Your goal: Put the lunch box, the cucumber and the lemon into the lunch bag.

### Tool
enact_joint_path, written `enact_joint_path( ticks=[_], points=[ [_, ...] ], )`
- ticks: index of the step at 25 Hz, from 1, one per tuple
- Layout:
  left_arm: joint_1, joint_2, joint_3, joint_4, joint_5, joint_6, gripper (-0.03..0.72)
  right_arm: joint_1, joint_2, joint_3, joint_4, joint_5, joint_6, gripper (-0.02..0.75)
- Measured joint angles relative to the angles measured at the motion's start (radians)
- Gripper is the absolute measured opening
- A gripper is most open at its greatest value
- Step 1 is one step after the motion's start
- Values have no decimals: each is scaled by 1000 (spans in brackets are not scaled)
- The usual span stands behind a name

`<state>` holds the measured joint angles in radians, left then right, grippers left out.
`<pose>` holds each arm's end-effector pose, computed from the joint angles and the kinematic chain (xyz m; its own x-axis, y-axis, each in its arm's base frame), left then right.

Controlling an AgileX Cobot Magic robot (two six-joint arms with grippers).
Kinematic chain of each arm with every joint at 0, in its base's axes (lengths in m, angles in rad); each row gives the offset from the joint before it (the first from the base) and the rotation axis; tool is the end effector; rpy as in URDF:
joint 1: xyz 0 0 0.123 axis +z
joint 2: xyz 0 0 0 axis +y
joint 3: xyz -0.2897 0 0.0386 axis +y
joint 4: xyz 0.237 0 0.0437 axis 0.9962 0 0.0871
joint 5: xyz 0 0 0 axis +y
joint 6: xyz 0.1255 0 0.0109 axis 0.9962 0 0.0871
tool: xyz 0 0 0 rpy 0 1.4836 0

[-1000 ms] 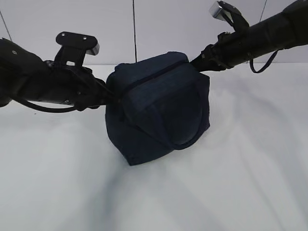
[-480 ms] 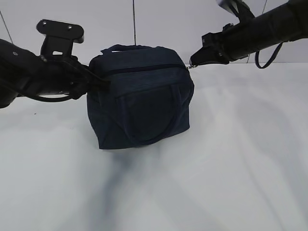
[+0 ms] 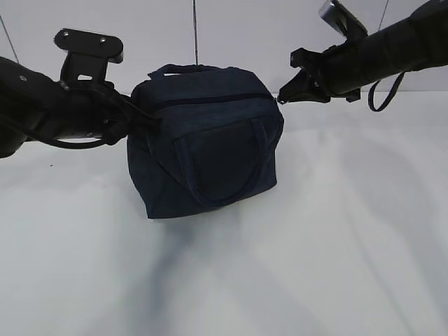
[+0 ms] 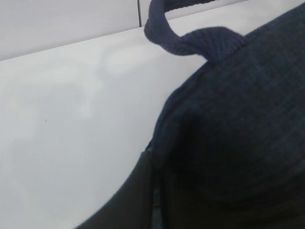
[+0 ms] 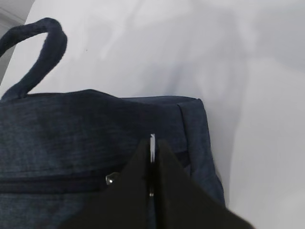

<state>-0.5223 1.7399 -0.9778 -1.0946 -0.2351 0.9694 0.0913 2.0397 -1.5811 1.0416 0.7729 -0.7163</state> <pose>0.3531 -0.1732 0.2040 -0.4996 0.1595 -0.8514 0.2817 0.9594 0.0144 0.4562 0.1181 0.2241 -0.8043 0.0615 -0.5910 -0.3476 0.7580 0.5519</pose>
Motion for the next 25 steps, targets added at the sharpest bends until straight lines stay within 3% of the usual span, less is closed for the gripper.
enact_joint_path(
  ticks=[11,25],
  points=[
    [0,0,0,0,6,0,-9,-11,70,0,148,17,199,0],
    [0,0,0,0,8,0,-9,-18,192,0,177,-2,192,1]
  ],
)
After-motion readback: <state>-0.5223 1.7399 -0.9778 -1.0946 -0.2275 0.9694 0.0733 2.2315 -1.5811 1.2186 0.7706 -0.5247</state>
